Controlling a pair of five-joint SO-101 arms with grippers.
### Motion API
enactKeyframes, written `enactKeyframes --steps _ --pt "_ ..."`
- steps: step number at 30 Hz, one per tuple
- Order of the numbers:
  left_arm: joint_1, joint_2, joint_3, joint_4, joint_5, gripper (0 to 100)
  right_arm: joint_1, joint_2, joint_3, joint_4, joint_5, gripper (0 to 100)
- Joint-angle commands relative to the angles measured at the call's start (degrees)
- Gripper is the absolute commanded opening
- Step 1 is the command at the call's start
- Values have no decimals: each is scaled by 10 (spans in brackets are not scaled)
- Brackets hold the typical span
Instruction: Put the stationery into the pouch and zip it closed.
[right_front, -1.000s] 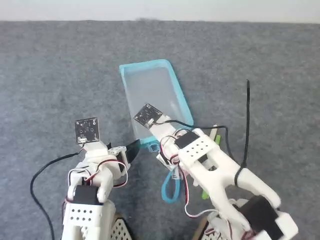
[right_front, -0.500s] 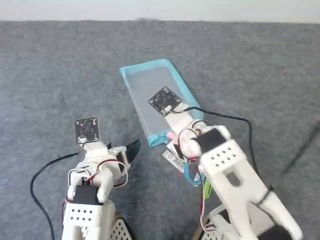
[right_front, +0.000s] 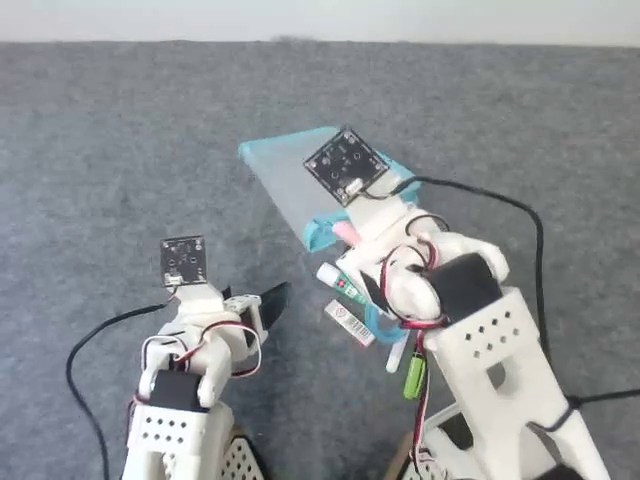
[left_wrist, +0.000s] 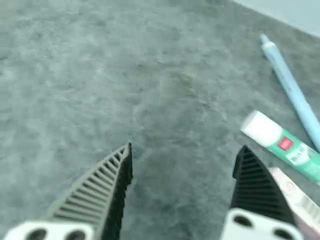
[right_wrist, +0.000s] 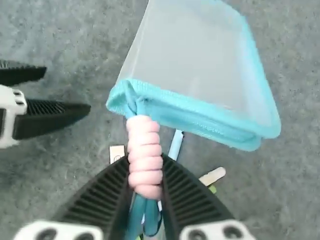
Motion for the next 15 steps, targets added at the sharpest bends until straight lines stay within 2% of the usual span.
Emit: enactKeyframes --steps 1,15 --pt "35 -6 -7 4 5 313 0 21 -46 1 6 6" --pt "45 -6 -7 -11 4 314 -35 33 -46 -18 7 6"
